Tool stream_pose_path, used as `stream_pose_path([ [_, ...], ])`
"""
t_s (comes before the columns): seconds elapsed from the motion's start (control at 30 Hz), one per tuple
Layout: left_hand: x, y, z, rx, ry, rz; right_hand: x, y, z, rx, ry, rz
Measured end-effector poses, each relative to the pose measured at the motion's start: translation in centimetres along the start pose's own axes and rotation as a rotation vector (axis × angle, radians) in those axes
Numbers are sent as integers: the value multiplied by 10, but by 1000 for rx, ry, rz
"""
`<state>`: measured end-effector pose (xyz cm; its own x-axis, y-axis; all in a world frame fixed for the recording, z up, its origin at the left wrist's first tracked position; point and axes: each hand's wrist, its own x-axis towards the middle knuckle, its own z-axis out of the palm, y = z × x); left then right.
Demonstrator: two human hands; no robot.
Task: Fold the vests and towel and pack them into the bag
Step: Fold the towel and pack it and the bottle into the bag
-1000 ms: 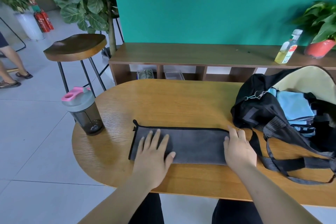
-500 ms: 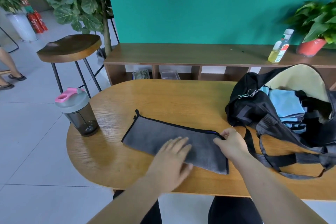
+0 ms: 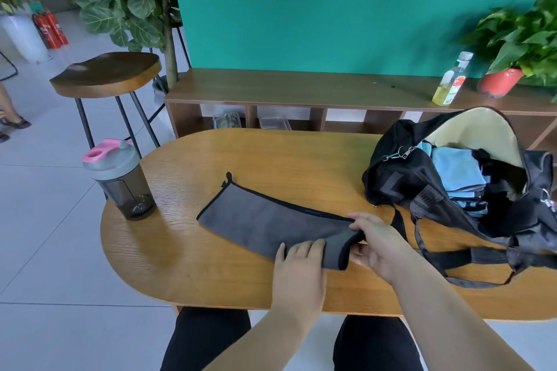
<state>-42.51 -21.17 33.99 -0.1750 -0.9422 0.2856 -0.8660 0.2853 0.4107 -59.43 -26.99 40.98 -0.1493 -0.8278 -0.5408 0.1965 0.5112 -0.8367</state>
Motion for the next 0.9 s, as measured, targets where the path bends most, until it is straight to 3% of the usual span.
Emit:
stream_pose_path([
  [0.1,-3,-15,-15,-87,19,22,-7,4,-13,-278,-25,-138],
  [0.2,-11,-29,-37,-245,40,8,-18,15,-24,-678,-92,-396],
  [0.27,-16,-38,-54,-342,-17,-38,-21,27,-26,-1010,-189,-579],
  [0.33,-21,-49,-68,-402,-114,-54,-25,38,-19,-1159,-262,-718],
  [0.43,-30,-61,-84,-460,-229,-56,-31,47,-2,-1040,-296,-901],
  [0.5,-38,-65,-93,-518,-237,-106,-36,51,7,-913,-298,-910],
  [0.9,-37,-64,-111,-953,130,-588,-69,27,65,-330,-288,-485],
])
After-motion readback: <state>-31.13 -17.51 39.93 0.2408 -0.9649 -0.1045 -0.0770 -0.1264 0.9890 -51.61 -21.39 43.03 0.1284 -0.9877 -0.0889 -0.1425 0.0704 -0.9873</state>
